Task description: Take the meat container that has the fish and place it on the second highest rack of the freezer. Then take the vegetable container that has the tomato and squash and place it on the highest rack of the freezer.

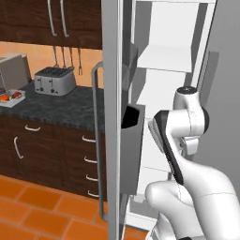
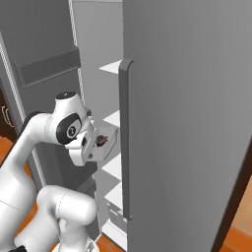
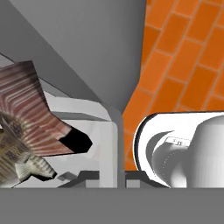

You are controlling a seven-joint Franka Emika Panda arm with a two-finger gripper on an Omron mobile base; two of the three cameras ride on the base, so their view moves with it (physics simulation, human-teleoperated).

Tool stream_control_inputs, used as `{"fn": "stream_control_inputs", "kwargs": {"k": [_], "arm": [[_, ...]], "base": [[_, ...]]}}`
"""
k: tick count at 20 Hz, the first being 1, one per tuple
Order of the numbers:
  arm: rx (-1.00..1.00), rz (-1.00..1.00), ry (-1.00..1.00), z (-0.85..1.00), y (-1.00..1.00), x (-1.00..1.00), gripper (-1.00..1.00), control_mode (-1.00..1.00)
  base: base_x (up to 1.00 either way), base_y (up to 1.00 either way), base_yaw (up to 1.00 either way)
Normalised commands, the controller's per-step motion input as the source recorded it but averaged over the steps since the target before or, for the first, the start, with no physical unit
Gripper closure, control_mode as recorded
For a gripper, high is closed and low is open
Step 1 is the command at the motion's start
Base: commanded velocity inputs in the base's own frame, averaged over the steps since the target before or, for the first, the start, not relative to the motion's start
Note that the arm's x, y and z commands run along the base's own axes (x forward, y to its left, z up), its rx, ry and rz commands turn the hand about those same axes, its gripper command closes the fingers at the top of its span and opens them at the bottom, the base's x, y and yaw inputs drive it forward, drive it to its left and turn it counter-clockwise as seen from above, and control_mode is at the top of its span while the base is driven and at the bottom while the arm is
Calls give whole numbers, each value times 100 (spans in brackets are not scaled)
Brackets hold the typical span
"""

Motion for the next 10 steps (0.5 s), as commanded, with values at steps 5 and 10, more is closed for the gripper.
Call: {"fn": "stream_control_inputs", "kwargs": {"k": [5,10], "arm": [[0,0,0,0,0,0,100,100],[0,0,0,0,0,0,100,100]], "base": [[-7,-34,0],[-13,-4,3]]}}
